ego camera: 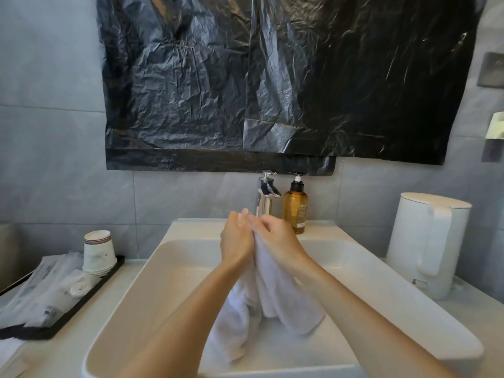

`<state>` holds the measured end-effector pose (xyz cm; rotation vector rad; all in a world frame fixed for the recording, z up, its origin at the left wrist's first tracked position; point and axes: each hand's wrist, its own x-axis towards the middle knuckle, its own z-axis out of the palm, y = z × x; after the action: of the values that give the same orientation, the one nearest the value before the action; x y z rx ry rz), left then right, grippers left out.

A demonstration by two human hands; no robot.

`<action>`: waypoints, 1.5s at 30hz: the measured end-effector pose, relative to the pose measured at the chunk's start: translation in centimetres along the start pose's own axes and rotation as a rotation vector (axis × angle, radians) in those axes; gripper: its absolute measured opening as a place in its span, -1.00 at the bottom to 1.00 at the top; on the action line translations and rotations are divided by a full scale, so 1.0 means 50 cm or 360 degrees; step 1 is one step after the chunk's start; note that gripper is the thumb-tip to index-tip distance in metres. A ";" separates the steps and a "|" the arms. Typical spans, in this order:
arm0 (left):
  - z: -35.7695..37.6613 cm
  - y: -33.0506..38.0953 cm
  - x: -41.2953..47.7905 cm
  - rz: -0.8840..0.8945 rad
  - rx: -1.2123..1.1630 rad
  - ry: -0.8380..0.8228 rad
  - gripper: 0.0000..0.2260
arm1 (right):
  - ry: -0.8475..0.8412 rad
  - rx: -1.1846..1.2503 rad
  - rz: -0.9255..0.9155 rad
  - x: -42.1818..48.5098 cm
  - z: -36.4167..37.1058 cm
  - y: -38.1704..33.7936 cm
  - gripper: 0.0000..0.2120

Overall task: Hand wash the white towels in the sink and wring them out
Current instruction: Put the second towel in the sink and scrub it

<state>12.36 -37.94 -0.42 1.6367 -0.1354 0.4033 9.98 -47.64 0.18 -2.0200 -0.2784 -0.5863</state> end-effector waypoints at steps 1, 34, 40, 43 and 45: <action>0.005 0.001 -0.004 -0.0009 -0.0023 -0.0035 -0.69 | 0.0050 -0.0019 0.0005 -0.001 0.009 -0.004 -0.60; 0.026 0.015 -0.042 -0.0223 -0.0224 -0.0435 -0.61 | 0.0509 -0.0036 0.0348 0.019 -0.001 -0.002 -0.58; 0.003 0.022 -0.021 -0.0390 -0.0381 -0.0248 -0.63 | 0.0331 0.0051 0.0156 0.001 0.029 -0.012 -0.61; 0.013 0.020 -0.042 -0.0290 -0.0333 -0.0474 -0.64 | 0.0500 0.0033 0.0309 0.025 0.006 -0.003 -0.58; 0.017 0.024 -0.030 -0.0318 -0.0302 -0.0337 -0.61 | 0.0432 0.0015 0.0203 0.003 0.016 0.002 -0.60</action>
<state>10.75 -39.13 0.14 1.4860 -0.1625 0.0612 10.39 -46.98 -0.14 -1.9061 0.0108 -0.7660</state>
